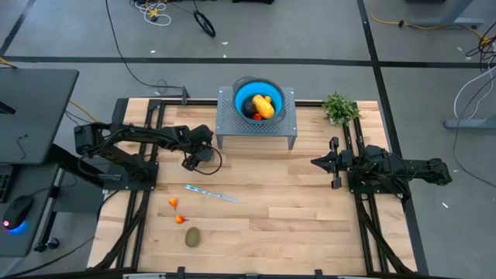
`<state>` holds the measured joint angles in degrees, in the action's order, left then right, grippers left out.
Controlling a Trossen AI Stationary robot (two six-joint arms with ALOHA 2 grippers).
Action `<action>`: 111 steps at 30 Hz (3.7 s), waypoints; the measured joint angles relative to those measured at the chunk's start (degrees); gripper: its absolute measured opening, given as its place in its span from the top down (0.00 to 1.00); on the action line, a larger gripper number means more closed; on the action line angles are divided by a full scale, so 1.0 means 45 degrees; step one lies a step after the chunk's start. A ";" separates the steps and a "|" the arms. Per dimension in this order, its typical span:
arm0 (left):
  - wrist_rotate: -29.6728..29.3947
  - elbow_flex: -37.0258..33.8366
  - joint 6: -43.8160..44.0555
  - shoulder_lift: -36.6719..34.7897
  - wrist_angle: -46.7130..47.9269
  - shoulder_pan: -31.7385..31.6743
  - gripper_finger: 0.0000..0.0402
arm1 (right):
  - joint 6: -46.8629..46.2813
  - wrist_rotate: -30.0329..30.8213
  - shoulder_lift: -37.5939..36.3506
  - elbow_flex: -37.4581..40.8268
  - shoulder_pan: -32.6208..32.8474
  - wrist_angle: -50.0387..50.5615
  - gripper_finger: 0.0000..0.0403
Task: Pick & Place Fruit
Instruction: Put the top kiwi into the blue bin
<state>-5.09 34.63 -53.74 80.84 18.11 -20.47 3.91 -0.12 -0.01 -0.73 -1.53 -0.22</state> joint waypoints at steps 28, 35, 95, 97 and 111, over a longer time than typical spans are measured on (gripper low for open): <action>0.0176 0.0019 -0.0010 -0.0005 0.0096 0.0000 0.37 | -0.0001 0.0003 0.0000 -0.0001 -0.0001 -0.0001 0.98; 0.0181 0.0019 -0.0107 -0.0005 0.0091 0.0000 0.38 | -0.0001 0.0003 0.0000 -0.0001 0.0000 0.0002 0.98; -0.0349 0.0019 0.5003 -0.5328 0.2330 -0.0646 0.39 | -0.0001 0.0000 0.0000 0.0001 -0.0001 0.0003 0.98; -0.0349 0.0019 0.5009 -0.5366 0.2335 -0.0644 0.39 | 0.0003 0.0004 0.0000 -0.0001 -0.0001 0.0003 0.98; -0.0373 0.0019 0.5523 -0.8043 0.2453 -0.0645 0.39 | 0.0001 0.0000 0.0000 -0.0001 -0.0001 -0.0001 0.98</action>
<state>-6.76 34.72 -28.88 44.64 29.15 -23.37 3.91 -0.12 -0.01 -0.73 -1.54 -0.23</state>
